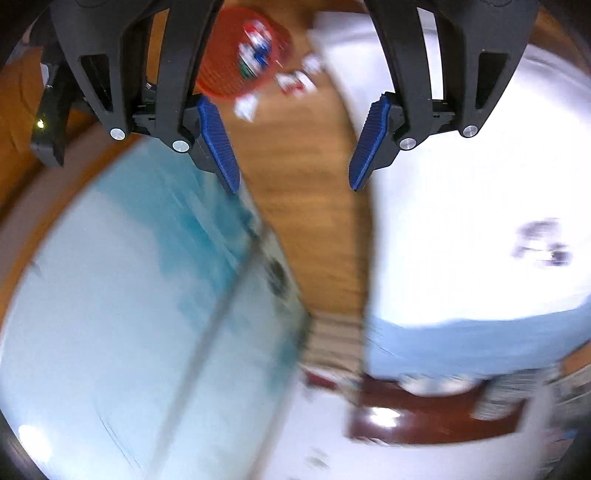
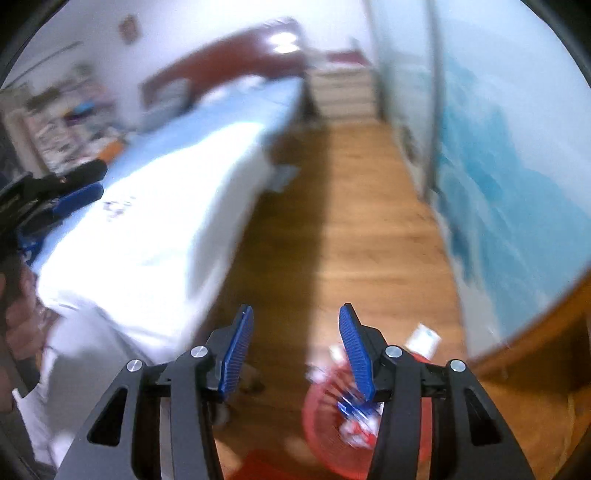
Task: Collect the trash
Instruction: 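Move both tools back over the bed toward the remaining trash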
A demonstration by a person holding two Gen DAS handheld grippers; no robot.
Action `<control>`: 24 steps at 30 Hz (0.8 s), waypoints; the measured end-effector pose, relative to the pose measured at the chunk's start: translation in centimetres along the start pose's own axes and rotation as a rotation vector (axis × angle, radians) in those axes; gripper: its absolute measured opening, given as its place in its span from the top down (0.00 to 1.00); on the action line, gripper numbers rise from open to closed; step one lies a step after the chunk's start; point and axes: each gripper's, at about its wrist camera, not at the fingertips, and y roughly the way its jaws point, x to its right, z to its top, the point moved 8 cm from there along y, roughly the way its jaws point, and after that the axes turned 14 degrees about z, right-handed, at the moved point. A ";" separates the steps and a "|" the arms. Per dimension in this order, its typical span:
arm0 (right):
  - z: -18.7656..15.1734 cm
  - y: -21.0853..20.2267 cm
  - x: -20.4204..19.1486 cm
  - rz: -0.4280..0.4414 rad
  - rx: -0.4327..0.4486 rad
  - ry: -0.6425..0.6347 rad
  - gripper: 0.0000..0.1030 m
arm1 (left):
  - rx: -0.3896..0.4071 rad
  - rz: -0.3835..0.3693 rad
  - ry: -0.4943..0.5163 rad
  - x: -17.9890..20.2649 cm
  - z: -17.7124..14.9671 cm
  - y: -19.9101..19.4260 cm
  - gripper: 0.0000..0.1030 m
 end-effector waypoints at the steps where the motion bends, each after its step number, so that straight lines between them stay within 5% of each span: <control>1: 0.9 1.0 -2.4 0.035 0.010 -0.028 0.52 | 0.024 0.030 -0.036 -2.8 0.5 -1.0 0.40; 8: 3.0 7.8 -14.9 0.180 -0.015 -0.195 0.51 | 0.073 0.197 -0.181 -16.4 -1.9 -3.2 0.40; 14: 3.1 10.9 -22.4 0.270 -0.060 -0.200 0.51 | 0.078 0.315 -0.112 -23.1 -1.5 0.0 0.39; 24: 0.4 12.1 -28.2 0.270 -0.109 -0.307 0.50 | 0.005 0.277 -0.216 -30.7 2.2 9.3 0.33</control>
